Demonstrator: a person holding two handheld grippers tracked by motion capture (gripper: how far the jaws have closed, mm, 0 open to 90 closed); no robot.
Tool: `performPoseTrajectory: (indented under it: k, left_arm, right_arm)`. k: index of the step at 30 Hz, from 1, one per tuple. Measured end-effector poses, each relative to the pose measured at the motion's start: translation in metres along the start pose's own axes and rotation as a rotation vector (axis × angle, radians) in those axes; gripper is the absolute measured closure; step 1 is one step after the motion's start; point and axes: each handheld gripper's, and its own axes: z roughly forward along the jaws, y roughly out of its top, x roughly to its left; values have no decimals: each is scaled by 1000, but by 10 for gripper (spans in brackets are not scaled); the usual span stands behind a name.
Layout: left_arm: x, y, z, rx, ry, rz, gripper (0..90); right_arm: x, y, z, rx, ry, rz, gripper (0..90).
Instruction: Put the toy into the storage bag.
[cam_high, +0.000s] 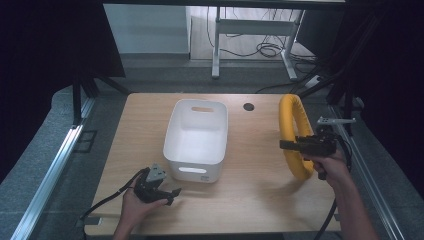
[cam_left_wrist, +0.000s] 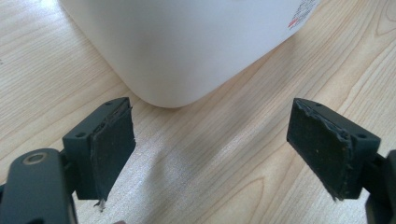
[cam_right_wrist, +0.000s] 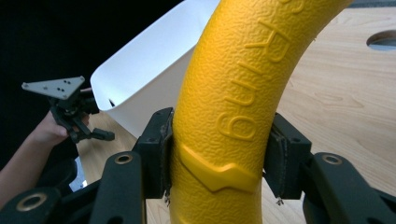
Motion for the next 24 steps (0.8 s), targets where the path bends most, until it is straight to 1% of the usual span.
performPoseTrajectory:
  k: [1,2,3,7,11,17,18,19,24]
  left_arm:
    - [0,0,0,0,0,1,154]
    - [0,0,0,0,0,1,154]
    - [0,0,0,-1,0,0,154]
    - [0,0,0,-1,0,-1,154]
    - [0,0,0,1,-1,1,154]
    - [0,0,0,1,2,5,154]
    - [0,0,0,1,2,5,153]
    - [0,0,0,0,2,5,154]
    - [0,0,0,2,2,6,154]
  right_arm:
    - [0,1,-2,-15,0,1,500]
    - [0,1,-2,-15,0,1,500]
    - [1,2,-4,-29,3,3,500]
    - [3,4,-8,-59,10,2,500]
    - [7,7,-8,-85,33,-5,500]
    - [17,11,-3,-136,61,-27,499]
    - [17,11,-3,-136,61,-27,499]
    - [20,12,0,-146,59,-36,499]
    - [28,13,5,-181,50,-47,498]
